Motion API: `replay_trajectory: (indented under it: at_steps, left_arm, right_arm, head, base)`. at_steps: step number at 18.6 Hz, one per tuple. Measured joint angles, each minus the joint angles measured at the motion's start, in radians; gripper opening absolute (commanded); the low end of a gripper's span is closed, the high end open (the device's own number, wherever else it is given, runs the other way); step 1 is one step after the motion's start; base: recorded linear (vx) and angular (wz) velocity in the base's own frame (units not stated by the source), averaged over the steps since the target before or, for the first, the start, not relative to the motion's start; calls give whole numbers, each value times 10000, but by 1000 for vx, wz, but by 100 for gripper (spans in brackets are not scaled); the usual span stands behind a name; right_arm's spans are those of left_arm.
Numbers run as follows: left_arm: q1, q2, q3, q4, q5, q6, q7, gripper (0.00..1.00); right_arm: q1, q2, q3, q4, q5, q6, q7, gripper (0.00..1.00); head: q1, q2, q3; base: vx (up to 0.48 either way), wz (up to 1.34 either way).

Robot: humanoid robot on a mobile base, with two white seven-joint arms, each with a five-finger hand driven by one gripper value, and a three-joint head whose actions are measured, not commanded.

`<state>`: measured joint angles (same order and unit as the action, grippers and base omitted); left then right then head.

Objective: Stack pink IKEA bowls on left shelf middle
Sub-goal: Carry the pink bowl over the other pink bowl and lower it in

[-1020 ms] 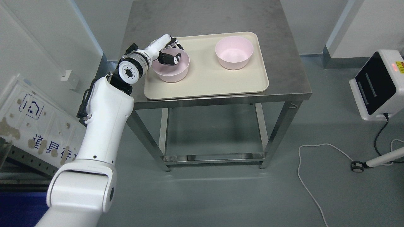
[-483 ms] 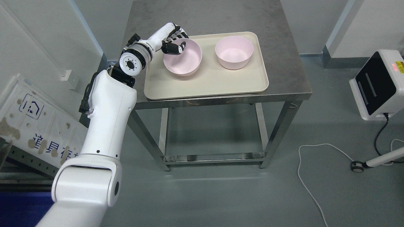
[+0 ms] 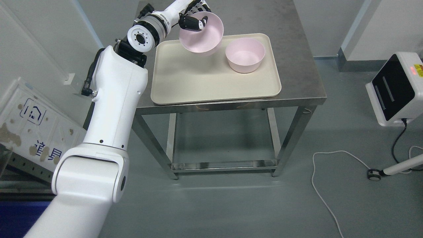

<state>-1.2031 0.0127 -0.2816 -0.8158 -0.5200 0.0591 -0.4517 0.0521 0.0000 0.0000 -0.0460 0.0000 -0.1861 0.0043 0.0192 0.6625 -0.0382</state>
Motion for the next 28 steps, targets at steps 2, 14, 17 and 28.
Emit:
replay_trajectory:
  at_steps: [2, 14, 17, 28]
  left_arm:
    - [-101, -18, -758, -17, 751, 98, 818, 2]
    - [-320, -91, -3946, 30, 3251, 160, 3179, 7]
    - [-340, -99, -4323, 169, 3378, 177, 3387, 7]
    - [-463, -116, -4647, 668, 3406, 205, 3846, 20]
  right_arm:
    - [0, 0, 0, 0, 0, 0, -6, 100]
    - [0, 0, 0, 0, 0, 0, -8, 100]
    - [0, 0, 0, 0, 0, 0, -9, 100]
    - [0, 0, 0, 0, 0, 0, -11, 100]
  head:
    - [0, 0, 0]
    - [0, 0, 0]
    - [0, 0, 0]
    - [0, 0, 0]
  base:
    - [0, 0]
    - [0, 0]
    - [0, 0]
    - [0, 0]
